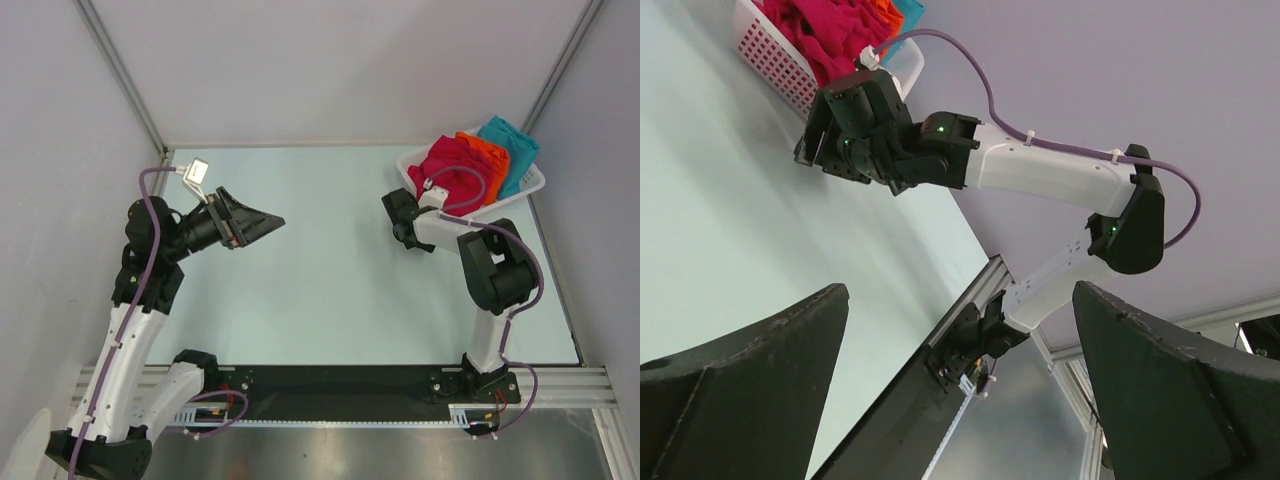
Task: Fold and stack the t-shirts
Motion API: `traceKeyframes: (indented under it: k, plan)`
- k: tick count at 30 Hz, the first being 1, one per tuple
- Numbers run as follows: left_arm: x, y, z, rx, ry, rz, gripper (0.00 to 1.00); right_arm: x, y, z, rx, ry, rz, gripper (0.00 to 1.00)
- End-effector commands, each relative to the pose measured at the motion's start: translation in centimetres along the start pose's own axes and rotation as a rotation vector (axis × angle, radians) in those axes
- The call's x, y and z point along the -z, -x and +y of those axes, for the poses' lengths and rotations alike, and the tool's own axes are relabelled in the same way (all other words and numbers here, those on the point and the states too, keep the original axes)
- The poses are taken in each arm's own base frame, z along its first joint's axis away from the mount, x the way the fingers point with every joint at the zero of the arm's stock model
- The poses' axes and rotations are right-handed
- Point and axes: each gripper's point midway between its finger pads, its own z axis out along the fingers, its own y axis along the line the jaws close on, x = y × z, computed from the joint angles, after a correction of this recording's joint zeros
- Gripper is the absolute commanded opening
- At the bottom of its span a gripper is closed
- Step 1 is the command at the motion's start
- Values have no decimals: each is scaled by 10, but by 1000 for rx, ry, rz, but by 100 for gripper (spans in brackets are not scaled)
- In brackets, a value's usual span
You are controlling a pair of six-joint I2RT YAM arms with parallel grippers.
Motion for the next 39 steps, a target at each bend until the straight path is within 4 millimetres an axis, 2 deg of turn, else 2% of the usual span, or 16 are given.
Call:
traceKeyframes:
  k: [1, 5, 6, 14, 18, 21, 24, 28, 32, 39]
  plan:
    - [1, 3, -6, -61, -33, -13, 100, 22, 17, -13, -64, 5, -46, 66]
    - [0, 2, -1, -54, -31, -12, 100, 39, 23, -9, -52, 32, -77, 66]
    - [-2, 1, 0, -51, -33, -6, 100, 44, 32, -4, -55, 40, -98, 66]
    - [-2, -6, 6, -45, -41, 2, 100, 84, 53, 23, 81, 66, -191, 68]
    - [-4, -13, 14, -22, -47, 17, 99, 91, 66, 22, 76, 59, -222, 69]
    - [-5, -14, 13, -27, -59, 27, 100, 96, 77, 23, 72, 60, -244, 69]
    - [-5, -16, 16, -26, -53, 27, 100, 95, 88, 27, 68, 61, -261, 70]
    - [-5, -21, 20, -20, -51, 40, 100, 83, 104, 29, 64, 39, -265, 70]
    - [-3, -23, 19, -32, -50, 45, 99, 72, 112, 40, 85, 33, -269, 70]
    - [2, -20, 10, -72, -50, 43, 100, 44, 101, 59, 170, -4, -252, 71]
